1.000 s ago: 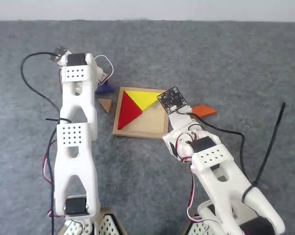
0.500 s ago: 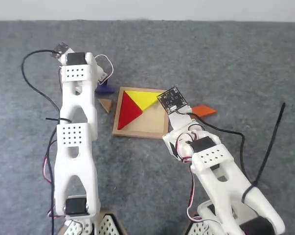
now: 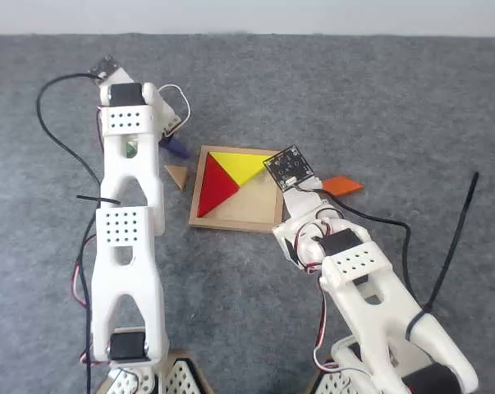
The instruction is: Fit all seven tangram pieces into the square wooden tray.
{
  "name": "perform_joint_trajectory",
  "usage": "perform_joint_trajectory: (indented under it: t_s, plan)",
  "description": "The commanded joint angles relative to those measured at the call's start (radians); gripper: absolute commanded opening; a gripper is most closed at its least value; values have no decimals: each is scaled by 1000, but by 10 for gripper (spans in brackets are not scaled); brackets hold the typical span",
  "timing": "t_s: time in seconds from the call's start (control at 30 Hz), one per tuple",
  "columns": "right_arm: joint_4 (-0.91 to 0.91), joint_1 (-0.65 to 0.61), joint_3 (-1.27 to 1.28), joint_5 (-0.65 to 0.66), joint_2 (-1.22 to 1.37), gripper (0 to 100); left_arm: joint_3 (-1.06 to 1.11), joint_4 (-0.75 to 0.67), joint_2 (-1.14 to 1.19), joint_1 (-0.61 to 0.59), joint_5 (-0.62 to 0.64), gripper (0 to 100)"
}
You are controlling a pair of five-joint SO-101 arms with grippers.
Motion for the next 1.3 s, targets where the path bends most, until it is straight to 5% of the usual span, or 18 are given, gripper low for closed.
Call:
perform_joint_trajectory:
  t_s: [0.0, 0.3, 0.4, 0.63, 0.77, 1.03, 1.27]
  plan:
    - [-19, -4, 5, 14, -13, 9, -27, 35, -12, 2, -35, 12]
    - [-21, -4, 5, 14, -13, 9, -48, 38, -14, 2, -44, 12]
    - [-21, -4, 5, 14, -13, 9, -114, 41, -21, 15, -158, 22]
    - [-19, -4, 6, 14, -19, 9, -139, 25, -147, -21, -295, 216]
    - [-18, -4, 6, 14, -21, 9, -131, -94, -103, -17, -439, 239]
    - [-15, -5, 6, 14, -22, 9, -120, -434, 104, -18, -353, 205]
    - [-15, -5, 6, 14, -22, 9, -122, -245, 91, -21, -482, 153]
